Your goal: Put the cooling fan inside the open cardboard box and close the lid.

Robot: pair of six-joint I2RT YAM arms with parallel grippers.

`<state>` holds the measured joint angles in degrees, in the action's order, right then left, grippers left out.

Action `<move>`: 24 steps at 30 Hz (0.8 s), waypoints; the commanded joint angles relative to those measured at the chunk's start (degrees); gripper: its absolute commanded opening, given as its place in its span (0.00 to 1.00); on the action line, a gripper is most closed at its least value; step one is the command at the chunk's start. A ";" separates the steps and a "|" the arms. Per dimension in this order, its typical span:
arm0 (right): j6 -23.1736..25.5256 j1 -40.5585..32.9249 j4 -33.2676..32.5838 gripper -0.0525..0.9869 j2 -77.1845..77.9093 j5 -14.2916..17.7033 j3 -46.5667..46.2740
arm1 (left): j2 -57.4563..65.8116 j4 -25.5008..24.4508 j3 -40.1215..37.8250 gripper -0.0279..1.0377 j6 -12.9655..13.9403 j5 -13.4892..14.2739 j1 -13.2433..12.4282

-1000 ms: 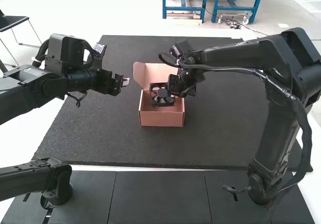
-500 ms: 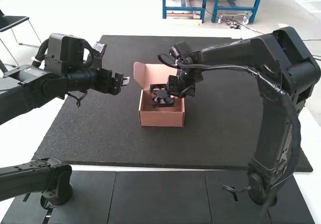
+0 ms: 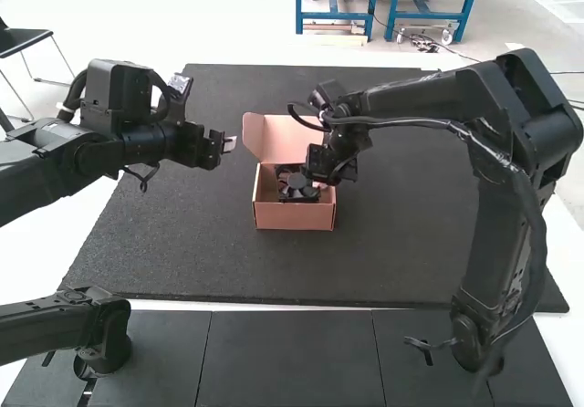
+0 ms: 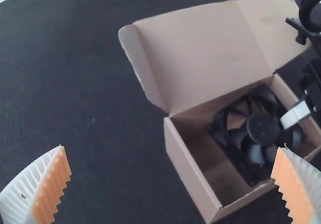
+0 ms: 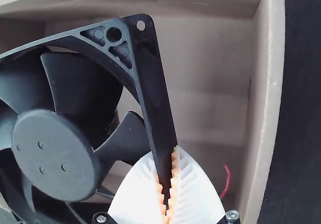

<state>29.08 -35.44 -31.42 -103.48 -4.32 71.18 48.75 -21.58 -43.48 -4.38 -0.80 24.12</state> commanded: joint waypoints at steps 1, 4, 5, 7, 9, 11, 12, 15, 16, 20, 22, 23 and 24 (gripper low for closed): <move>-0.16 0.20 0.13 0.03 0.03 -1.40 1.68 | -0.59 0.49 -0.46 0.92 -0.36 0.62 -0.04; 0.45 0.11 0.31 0.03 -0.05 -4.12 1.07 | -0.59 0.49 -0.46 0.92 -0.36 0.62 -0.04; 0.63 0.11 0.31 0.04 -0.41 -4.47 0.98 | -0.59 0.49 -0.46 0.92 -0.36 0.62 -0.12; 0.63 0.02 0.22 0.12 -1.02 -6.32 1.33 | -0.59 0.67 -0.46 0.92 -0.36 0.62 -0.12; 0.27 0.02 0.04 0.24 -1.46 -7.11 1.68 | -0.59 0.75 -0.46 0.92 -0.45 0.62 -0.12; -0.25 0.02 -0.31 0.35 -1.55 -7.11 1.86 | -0.59 0.75 -0.46 0.92 -0.45 0.62 -0.04; -0.60 0.02 -0.48 0.40 -1.55 -7.11 1.95 | -0.59 0.75 -0.46 0.92 -0.45 0.62 -0.04; -1.31 0.37 -1.01 0.48 -1.55 -7.02 2.39 | -0.68 0.49 -0.55 0.92 -0.45 0.62 -0.04; -1.40 0.46 -1.01 0.49 -1.64 -6.85 2.56 | -0.59 0.31 -0.55 0.92 -0.45 0.62 -0.12; -2.98 0.55 -0.92 0.61 -1.64 -5.97 5.20 | -0.68 -0.04 -0.72 0.92 -0.63 0.89 -0.12; -4.65 0.64 -1.19 0.71 -1.64 -5.97 7.84 | -0.59 -0.04 -0.72 0.92 -0.63 1.85 -0.65; -5.09 0.64 -1.63 0.76 -1.64 -5.97 9.15 | -0.59 0.05 -0.72 0.92 -0.63 2.47 -1.09; -5.79 0.64 -1.98 0.79 -1.64 -5.97 10.56 | -0.41 0.23 -0.81 0.92 -0.63 3.00 -1.62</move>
<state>26.11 -35.44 -33.08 -105.32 -10.52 77.43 48.75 -21.78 -43.48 -4.38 0.10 23.70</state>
